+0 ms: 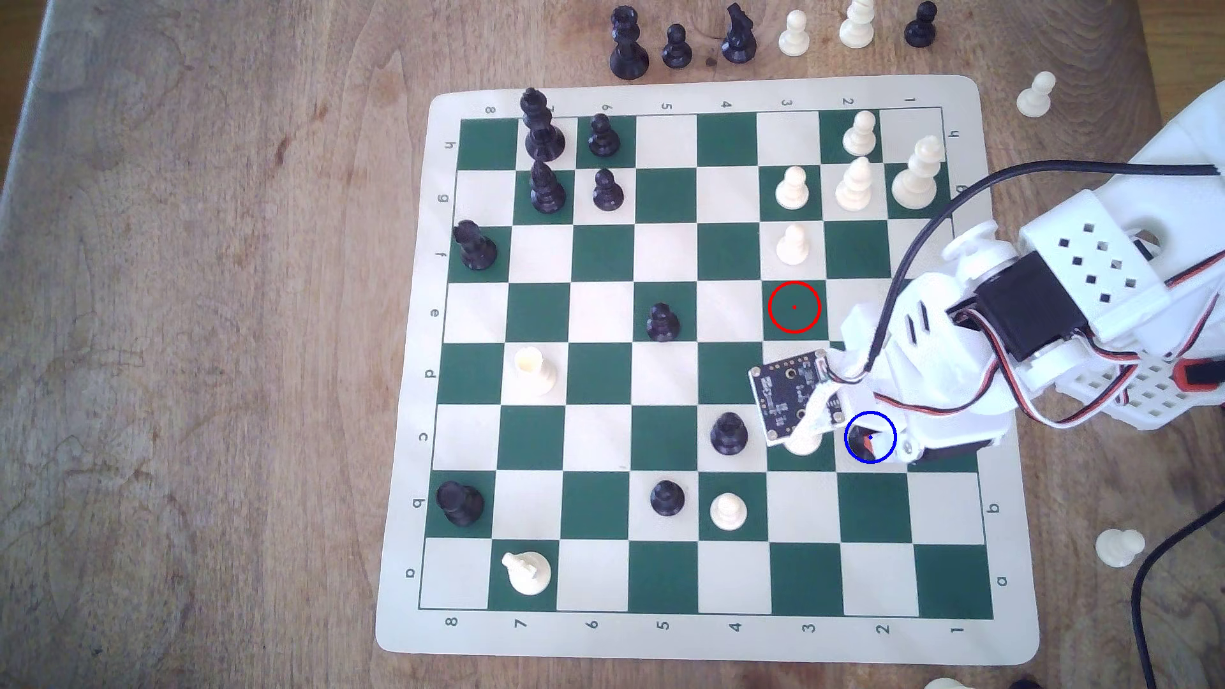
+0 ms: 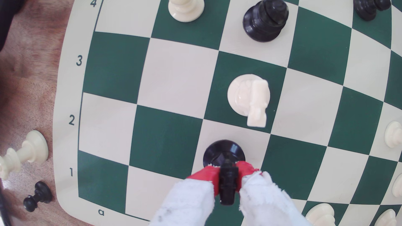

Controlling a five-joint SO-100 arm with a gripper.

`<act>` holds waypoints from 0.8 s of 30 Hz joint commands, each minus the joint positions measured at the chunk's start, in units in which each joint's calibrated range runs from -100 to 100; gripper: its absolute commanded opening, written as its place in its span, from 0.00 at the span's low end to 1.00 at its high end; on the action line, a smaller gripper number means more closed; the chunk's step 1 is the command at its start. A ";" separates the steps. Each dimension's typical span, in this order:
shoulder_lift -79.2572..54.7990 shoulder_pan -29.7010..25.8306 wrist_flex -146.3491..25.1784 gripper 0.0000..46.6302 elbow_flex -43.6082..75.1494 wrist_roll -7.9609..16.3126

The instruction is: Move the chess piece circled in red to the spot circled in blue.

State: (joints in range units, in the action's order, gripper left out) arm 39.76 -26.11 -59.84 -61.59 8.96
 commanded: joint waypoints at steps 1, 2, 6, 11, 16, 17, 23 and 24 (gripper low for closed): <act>0.06 0.65 0.38 0.01 0.30 -0.20; 0.06 0.72 0.30 0.01 0.21 -0.24; -1.13 1.04 0.30 0.01 0.12 -0.49; -1.81 1.12 0.30 0.01 0.12 -0.73; -2.66 1.12 1.36 0.01 0.12 -0.73; -2.83 1.12 1.53 0.01 0.12 -0.73; -3.25 1.12 2.02 0.01 0.12 -0.73; -3.25 1.12 2.02 0.03 0.12 -0.73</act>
State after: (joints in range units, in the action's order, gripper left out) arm 36.41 -25.00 -58.33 -61.59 8.47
